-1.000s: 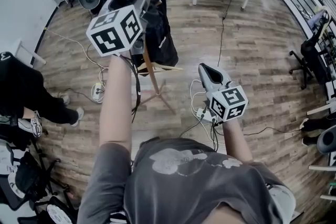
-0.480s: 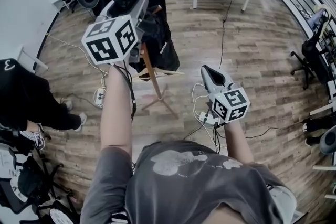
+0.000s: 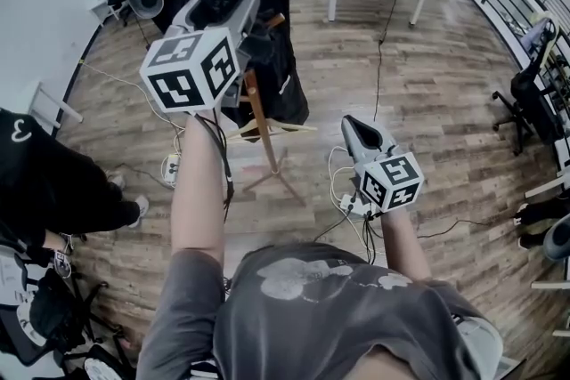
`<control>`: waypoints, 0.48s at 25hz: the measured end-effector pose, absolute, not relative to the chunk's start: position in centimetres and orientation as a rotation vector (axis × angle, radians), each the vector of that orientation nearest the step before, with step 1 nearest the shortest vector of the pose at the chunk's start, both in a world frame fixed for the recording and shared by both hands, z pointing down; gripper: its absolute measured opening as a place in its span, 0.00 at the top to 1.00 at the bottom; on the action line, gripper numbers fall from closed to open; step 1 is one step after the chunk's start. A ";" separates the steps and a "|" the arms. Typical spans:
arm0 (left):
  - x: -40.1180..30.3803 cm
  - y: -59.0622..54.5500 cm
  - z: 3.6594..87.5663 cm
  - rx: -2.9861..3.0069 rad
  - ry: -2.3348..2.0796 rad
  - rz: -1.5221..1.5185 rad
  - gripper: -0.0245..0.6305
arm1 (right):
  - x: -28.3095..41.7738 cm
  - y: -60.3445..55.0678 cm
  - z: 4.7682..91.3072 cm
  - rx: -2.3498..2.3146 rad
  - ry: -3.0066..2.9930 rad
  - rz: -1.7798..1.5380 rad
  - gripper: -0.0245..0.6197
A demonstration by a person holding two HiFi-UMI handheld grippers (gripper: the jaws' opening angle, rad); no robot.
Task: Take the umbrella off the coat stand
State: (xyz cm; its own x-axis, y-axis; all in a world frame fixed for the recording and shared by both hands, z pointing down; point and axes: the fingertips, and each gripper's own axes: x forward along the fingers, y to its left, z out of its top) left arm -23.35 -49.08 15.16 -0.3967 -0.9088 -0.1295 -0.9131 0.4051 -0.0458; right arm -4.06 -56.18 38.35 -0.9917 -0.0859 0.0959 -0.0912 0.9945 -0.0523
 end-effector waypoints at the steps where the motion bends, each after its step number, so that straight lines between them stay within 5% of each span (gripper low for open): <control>1: -23.3 -49.0 15.1 -1.651 2.513 0.048 0.56 | -4.1 -56.0 38.3 0.136 -3.045 0.084 0.96; 12: -20.9 -47.1 13.6 -1.735 2.401 0.042 0.56 | -4.6 -53.2 37.6 0.168 -3.059 0.075 0.96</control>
State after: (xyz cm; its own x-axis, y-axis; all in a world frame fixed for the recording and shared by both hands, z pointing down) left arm -20.92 -47.06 13.64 -0.3033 -0.9392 -0.1608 -0.9443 0.3189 -0.0816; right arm -4.58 -53.16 37.58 -0.9910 -0.1073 0.0794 -0.1111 0.9928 -0.0444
